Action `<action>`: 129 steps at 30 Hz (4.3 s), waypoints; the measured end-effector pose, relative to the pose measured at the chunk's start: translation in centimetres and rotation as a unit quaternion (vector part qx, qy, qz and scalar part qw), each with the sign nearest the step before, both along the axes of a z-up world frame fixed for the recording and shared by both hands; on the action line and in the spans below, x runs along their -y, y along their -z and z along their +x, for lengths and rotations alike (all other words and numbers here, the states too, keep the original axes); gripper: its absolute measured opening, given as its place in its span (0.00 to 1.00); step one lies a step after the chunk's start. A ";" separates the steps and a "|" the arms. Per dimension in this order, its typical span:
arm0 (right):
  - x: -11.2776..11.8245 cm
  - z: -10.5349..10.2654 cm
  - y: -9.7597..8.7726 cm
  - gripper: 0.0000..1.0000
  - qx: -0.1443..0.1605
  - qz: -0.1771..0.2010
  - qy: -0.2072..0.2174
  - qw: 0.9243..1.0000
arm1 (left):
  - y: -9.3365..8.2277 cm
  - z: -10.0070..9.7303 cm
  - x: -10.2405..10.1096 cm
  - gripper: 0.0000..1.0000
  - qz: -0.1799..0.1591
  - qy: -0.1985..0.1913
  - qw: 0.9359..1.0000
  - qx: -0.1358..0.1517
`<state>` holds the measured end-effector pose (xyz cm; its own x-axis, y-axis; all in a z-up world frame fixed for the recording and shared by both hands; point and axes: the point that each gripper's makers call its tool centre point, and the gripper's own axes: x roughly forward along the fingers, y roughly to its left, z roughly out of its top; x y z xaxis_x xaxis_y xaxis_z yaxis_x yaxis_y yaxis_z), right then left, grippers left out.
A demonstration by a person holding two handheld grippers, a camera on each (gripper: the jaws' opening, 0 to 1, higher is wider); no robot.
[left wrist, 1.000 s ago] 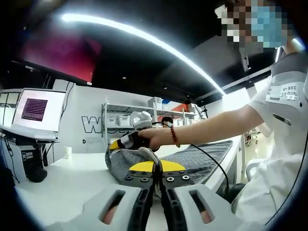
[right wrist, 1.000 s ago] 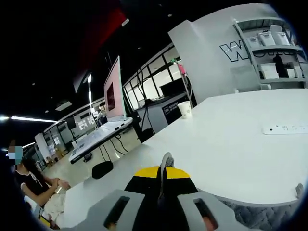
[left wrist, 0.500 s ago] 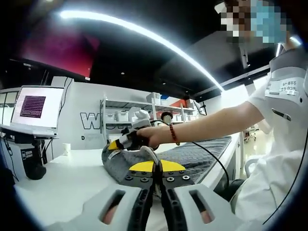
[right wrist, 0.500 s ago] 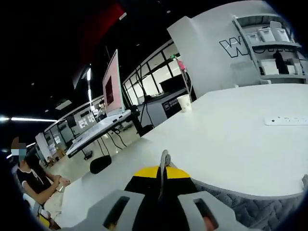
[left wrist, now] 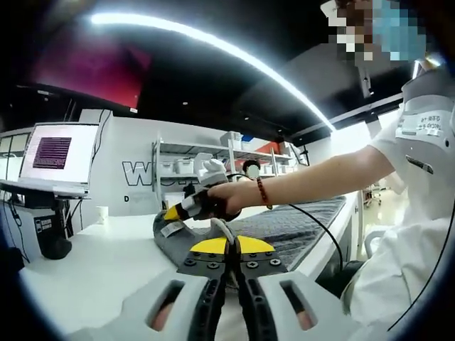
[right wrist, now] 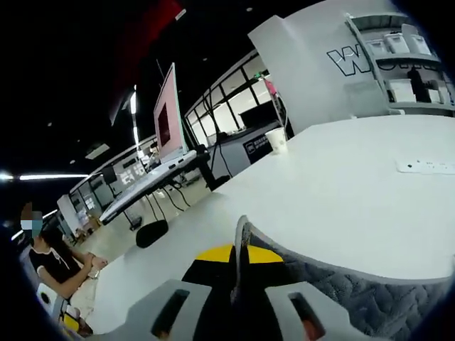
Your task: Open the folded towel by lifting each exposed corner and separating the folded layers until the towel lies flat within the target outline without major curled edges
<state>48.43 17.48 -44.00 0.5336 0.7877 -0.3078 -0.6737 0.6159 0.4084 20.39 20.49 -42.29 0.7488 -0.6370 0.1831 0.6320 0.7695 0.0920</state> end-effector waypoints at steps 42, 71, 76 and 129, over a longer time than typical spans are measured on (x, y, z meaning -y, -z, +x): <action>0.2 -1.3 1.7 0.03 -0.021 -0.018 -0.042 0.999 | -0.3 1.8 0.6 0.02 -0.018 -0.015 0.999 -0.028; -1.4 -2.3 0.9 0.14 -0.033 -0.002 -0.073 0.997 | -0.2 1.6 -3.8 0.03 -0.063 -0.083 0.994 -0.038; -1.3 -2.7 1.3 0.13 -0.040 -0.011 -0.081 0.996 | -0.1 1.5 -4.3 0.03 -0.072 -0.092 0.992 -0.041; -5.1 -6.1 -0.5 0.25 -0.059 0.029 -0.156 0.985 | 1.5 0.7 -7.7 0.05 -0.090 -0.144 0.983 -0.068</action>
<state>42.37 22.59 -43.52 0.2250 0.9262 -0.3027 -0.7725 0.3589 0.5238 21.14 28.22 -43.75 0.9186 -0.3615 0.1598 0.3828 0.9144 -0.1316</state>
